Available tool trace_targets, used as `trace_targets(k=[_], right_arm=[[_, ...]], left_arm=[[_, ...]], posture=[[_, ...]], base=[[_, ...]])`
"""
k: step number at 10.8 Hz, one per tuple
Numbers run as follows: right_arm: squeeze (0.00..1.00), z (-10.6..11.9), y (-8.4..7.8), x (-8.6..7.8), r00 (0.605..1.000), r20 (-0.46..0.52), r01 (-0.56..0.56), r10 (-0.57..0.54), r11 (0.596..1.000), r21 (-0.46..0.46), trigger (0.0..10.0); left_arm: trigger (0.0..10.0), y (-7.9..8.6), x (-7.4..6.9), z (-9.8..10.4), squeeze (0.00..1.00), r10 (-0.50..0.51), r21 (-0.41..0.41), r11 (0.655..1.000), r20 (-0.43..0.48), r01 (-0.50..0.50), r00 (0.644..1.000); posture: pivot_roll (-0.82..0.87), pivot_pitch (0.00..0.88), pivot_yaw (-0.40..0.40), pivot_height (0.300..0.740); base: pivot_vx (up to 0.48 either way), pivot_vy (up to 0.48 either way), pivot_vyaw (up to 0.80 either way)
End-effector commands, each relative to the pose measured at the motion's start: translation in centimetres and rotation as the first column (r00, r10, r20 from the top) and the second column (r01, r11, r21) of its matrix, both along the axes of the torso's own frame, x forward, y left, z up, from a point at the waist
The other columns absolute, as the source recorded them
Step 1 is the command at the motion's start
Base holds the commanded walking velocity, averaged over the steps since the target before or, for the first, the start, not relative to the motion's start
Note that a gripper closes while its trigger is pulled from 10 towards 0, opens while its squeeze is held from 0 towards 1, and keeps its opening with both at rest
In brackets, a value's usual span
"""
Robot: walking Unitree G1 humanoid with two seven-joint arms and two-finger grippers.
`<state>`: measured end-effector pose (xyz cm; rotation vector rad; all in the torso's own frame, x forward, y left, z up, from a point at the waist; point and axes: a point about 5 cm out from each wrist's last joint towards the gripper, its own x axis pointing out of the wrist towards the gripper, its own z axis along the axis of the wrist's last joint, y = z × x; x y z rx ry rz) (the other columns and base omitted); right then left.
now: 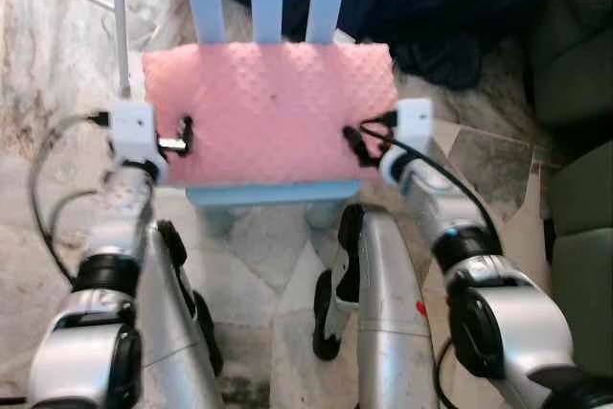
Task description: Move the pillow to the sofa
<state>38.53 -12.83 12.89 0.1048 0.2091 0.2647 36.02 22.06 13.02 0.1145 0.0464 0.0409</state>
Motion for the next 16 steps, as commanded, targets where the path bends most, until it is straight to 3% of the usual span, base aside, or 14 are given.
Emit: trace_targets(k=[1, 2, 3, 4, 5, 7, 9, 11, 12, 16], right_arm=[[0.00, -2.5, 0.3, -0.9, 0.993, -0.116, -0.002, 0.003, 1.000, 0.006, 10.0], [0.00, -3.1, 0.7, -1.1, 0.988, -0.154, -0.016, 0.016, 1.000, 0.000, 10.0], [0.00, -3.5, 1.5, -1.3, 0.984, -0.175, -0.025, 0.034, 0.998, 0.053, 0.0], [0.00, -3.7, 2.4, -1.4, 0.981, -0.191, -0.020, 0.037, 0.996, 0.089, 0.0], [0.00, -3.6, 2.4, -1.3, 0.980, -0.198, -0.006, 0.027, 0.994, 0.106, 0.0], [0.00, -3.8, 1.7, -1.3, 0.976, -0.219, 0.032, -0.003, 0.991, 0.127, 0.0], [0.00, -3.8, 1.1, -1.2, 0.968, -0.246, 0.105, -0.054, 0.974, 0.200, 0.0], [0.00, -4.4, 1.1, -1.5, 0.959, -0.277, 0.122, -0.060, 0.969, 0.215, 0.0], [0.00, -5.0, 0.5, -1.8, 0.944, -0.319, 0.182, -0.090, 0.945, 0.272, 0.0], [0.00, -5.2, 1.0, -2.0, 0.954, -0.294, 0.134, -0.057, 0.959, 0.250, 0.0]], left_arm=[[10.0, -0.4, -0.8, -2.7, 0.00, -0.021, -0.013, 1.000, -0.101, 0.020, 0.995], [10.0, -0.8, -0.9, -3.2, 0.00, -0.052, -0.024, 0.998, -0.115, 0.050, 0.992], [10.0, -0.8, -1.3, -4.2, 0.00, -0.051, -0.003, 0.999, -0.142, 0.052, 0.989], [0.0, 0.0, -2.0, -5.4, 0.00, -0.020, -0.022, 1.000, -0.173, 0.016, 0.985], [0.0, 0.5, -2.1, -5.8, 0.00, 0.003, -0.056, 0.998, -0.185, -0.013, 0.983], [0.0, 0.7, -2.0, -5.3, 0.00, -0.002, -0.021, 1.000, -0.146, -0.001, 0.989], [0.0, 1.6, -2.3, -5.3, 0.00, 0.016, -0.037, 0.999, -0.122, -0.020, 0.992], [0.0, 1.1, -2.9, -6.1, 0.00, -0.039, -0.047, 0.998, -0.128, 0.033, 0.991], [0.0, 1.0, -3.1, -6.3, 0.00, -0.046, -0.055, 0.998, -0.125, 0.039, 0.991], [0.0, 0.5, -3.0, -6.3, 0.00, -0.060, -0.079, 0.996, -0.113, 0.051, 0.992]], posture=[[0.04, 0.469, -0.131, 0.476], [0.04, 0.469, -0.133, 0.476], [0.04, 0.458, -0.132, 0.476], [0.02, 0.458, -0.140, 0.476], [0.02, 0.460, -0.141, 0.476], [0.04, 0.460, -0.148, 0.476], [0.03, 0.456, -0.149, 0.476], [0.03, 0.462, -0.147, 0.476], [0.03, 0.465, -0.150, 0.476], [0.00, 0.462, -0.160, 0.476]], base=[[0.000, 0.000, 0.00], [0.000, 0.000, 0.00], [0.000, 0.000, 0.00], [0.000, 0.000, 0.00], [0.000, 0.000, 0.00], [0.000, 0.000, 0.00], [0.000, 0.000, 0.00], [0.000, 0.000, 0.00], [0.000, 0.000, 0.00], [0.000, 0.000, 0.00]])
